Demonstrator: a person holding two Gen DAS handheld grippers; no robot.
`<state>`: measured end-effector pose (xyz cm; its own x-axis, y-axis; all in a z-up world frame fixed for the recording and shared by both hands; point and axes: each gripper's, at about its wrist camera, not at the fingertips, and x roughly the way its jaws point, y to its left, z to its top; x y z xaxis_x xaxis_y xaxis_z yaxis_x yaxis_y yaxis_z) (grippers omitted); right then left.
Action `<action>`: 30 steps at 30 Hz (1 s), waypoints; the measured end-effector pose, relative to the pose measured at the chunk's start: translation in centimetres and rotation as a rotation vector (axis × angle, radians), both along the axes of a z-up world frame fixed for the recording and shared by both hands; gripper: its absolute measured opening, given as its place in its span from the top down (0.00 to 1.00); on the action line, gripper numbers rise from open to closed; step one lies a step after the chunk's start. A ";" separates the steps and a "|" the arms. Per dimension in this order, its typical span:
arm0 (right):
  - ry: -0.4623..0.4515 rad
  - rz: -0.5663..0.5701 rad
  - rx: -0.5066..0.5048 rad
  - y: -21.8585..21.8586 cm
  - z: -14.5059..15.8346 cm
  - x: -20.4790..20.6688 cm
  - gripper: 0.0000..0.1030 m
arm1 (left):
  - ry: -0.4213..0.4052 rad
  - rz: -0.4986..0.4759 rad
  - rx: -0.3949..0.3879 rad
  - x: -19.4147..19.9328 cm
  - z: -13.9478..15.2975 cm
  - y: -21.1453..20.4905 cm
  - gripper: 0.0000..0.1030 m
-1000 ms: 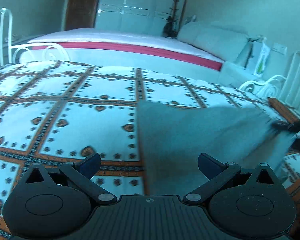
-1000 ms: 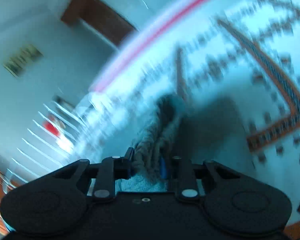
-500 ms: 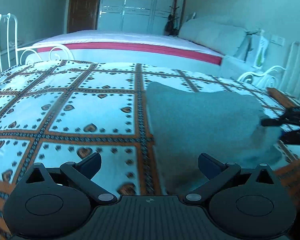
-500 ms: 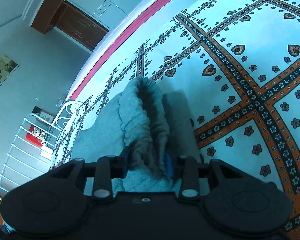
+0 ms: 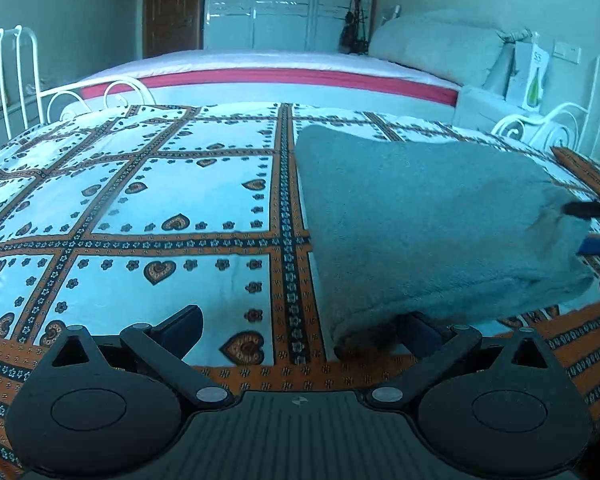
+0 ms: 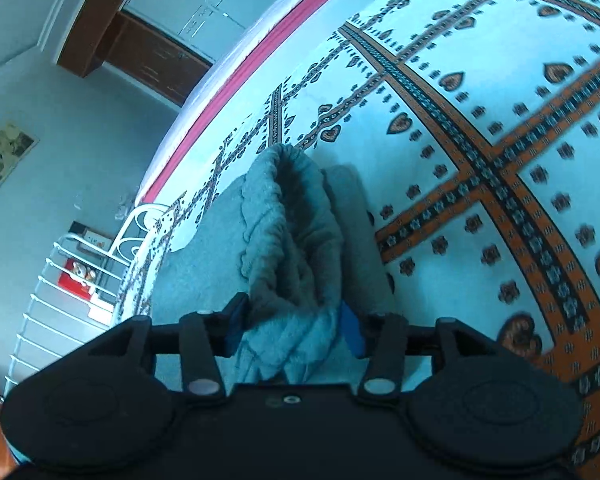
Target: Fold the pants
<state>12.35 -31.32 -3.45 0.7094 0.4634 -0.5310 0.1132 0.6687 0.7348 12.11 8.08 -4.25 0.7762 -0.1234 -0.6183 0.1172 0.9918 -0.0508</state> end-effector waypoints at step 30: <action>-0.213 0.106 0.034 1.7 2.8 -0.8 0.73 | -0.147 0.134 0.029 -0.4 1.5 0.6 0.16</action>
<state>11.53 -29.58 -0.61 0.7502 0.5561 -0.3576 -0.1157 0.6429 0.7571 11.74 8.71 -2.73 0.8664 0.0034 -0.4994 -0.0117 0.9998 -0.0136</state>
